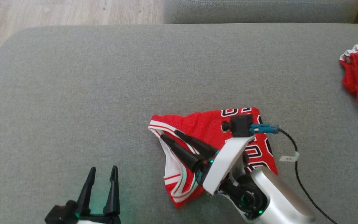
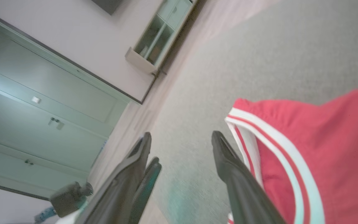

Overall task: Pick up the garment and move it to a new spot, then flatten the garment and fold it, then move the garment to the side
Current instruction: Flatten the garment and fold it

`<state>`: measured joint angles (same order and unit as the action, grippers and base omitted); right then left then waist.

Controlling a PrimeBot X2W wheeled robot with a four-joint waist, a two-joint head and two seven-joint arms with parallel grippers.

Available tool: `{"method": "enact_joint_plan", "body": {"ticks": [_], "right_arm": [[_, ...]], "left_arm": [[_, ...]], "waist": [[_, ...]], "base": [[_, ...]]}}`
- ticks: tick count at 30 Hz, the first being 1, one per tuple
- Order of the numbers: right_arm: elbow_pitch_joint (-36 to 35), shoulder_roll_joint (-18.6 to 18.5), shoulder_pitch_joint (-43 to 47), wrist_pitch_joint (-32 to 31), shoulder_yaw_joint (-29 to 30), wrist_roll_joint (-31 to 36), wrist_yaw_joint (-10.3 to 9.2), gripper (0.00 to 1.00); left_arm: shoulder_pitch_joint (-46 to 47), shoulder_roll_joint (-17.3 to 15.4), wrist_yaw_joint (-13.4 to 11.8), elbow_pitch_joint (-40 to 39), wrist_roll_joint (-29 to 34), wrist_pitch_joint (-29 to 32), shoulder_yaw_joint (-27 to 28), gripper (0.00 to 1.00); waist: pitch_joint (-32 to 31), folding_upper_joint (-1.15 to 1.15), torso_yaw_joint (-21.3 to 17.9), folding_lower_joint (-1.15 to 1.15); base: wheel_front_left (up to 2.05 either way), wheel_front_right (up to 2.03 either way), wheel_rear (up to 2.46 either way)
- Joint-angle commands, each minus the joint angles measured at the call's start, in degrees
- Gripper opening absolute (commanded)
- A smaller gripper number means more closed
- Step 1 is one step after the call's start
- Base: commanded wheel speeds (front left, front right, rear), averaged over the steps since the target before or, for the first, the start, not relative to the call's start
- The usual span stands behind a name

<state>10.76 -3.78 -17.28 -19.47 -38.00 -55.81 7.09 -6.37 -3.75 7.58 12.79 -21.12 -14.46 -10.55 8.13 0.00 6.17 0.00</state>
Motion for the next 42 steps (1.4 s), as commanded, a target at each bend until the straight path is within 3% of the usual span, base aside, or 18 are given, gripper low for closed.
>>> {"method": "enact_joint_plan", "body": {"ticks": [1, 6, 15, 16, 20, 27, 42], "right_arm": [[-3.1, 0.9, -2.3, 1.8, -0.5, -0.3, 0.4, 1.0], [-6.1, 0.9, -2.4, 8.6, 5.1, 8.7, 0.4, 1.0], [-11.6, 0.2, 7.7, 13.4, 23.4, 32.5, 0.4, 1.0], [-11.5, -1.7, 9.9, 15.3, 25.8, 37.9, 0.4, 1.0], [-8.3, -4.1, 13.9, 21.6, 29.3, 46.9, 0.4, 1.0], [0.9, -2.0, 18.3, 30.5, 33.8, 51.2, 0.4, 1.0], [6.9, 0.1, 19.6, 34.0, 36.1, 51.7, 0.4, 1.0]], "left_arm": [[0.5, 0.4, -0.1, -1.5, 0.0, -0.5, 2.2, 1.0], [-0.4, 0.6, -0.1, -3.0, 0.3, -0.5, 3.4, 1.0], [-1.3, 0.7, -0.1, -5.3, 1.6, -0.5, 4.9, 1.0], [-1.4, 0.7, -0.1, -5.6, 1.8, -0.5, 5.1, 1.0], [-1.3, 0.8, -0.1, -5.9, 2.5, -0.5, 5.1, 1.0], [-1.7, 0.7, -0.1, -5.7, 3.1, -0.5, 4.9, 1.0], [-3.9, 0.7, -0.1, -5.4, 4.0, -0.5, 5.1, 1.0]], "waist": [[-0.1, 0.0, -0.1, 0.0], [-1.0, 0.0, -0.8, 0.0], [-3.5, 0.0, -2.0, 0.0], [-3.9, 0.0, -2.1, 0.0], [-4.9, 0.0, -2.1, 0.0], [-6.8, 0.0, -1.6, 0.0], [-9.1, 0.0, -0.9, 0.0]], "base": [[0.0, 0.0, 0.0], [0.0, 0.0, 0.0], [0.0, 0.0, 0.0], [0.0, 0.0, 0.0], [0.0, 0.0, 0.0], [0.0, 0.0, 0.0], [0.0, 0.0, 0.0]]}}
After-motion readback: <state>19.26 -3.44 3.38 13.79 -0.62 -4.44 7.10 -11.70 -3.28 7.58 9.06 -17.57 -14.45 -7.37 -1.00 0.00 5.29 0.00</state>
